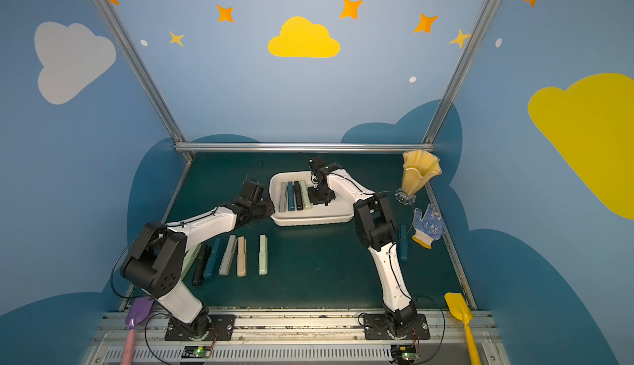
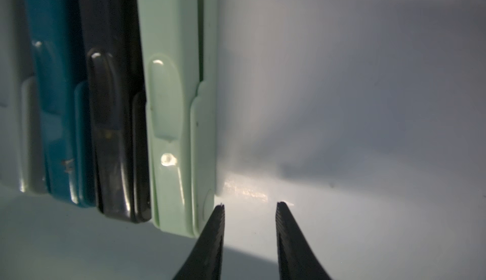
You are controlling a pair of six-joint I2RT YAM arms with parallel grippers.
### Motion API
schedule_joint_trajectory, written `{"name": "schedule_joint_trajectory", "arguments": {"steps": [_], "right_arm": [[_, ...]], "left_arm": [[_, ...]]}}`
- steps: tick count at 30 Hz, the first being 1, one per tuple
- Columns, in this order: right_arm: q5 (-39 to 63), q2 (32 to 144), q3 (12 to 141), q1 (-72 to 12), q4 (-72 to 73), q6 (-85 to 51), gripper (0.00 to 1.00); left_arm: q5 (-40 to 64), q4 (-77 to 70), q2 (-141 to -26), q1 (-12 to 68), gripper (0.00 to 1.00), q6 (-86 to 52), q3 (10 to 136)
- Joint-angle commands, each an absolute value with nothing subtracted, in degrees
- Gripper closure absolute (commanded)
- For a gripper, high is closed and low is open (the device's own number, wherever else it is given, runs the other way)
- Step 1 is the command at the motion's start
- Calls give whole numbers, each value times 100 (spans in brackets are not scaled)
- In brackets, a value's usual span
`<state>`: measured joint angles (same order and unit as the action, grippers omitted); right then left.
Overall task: Put the pruning pliers into the storage box
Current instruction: Place the pruning pliers in the storage box, then pick up the pruning pliers from the center of the board.
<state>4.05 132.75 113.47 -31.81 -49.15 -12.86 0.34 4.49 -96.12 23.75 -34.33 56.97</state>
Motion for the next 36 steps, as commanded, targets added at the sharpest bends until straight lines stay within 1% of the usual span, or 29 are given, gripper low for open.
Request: {"name": "schedule_joint_trajectory", "arguments": {"steps": [1, 13, 18, 21, 26, 31, 36], "right_arm": [[457, 13412, 11574, -3268, -5014, -1317, 68], [537, 13274, 11569, -3228, -4996, -1508, 68], [334, 12819, 11281, -3024, -5073, -1444, 67], [221, 12231, 10932, -2866, -5056, -1365, 65], [306, 11053, 10044, -2653, -4961, -1463, 62], [169, 9683, 8772, -2269, -4921, -1874, 58], [-390, 8134, 7236, -1648, -5082, -2452, 53]], "left_arm": [[-107, 378, -9582, 2347, 89, -3387, 5836], [-98, 352, -9576, 2348, 89, -3387, 5810], [-99, 333, -9578, 2351, 89, -3384, 5791], [-88, 301, -9580, 2347, 89, -3405, 5772], [-70, 254, -9529, 2344, 89, -3453, 5757], [-114, 250, -9497, 2345, 89, -3419, 5738], [-70, 196, -9498, 2331, 89, -3393, 5688]]}}
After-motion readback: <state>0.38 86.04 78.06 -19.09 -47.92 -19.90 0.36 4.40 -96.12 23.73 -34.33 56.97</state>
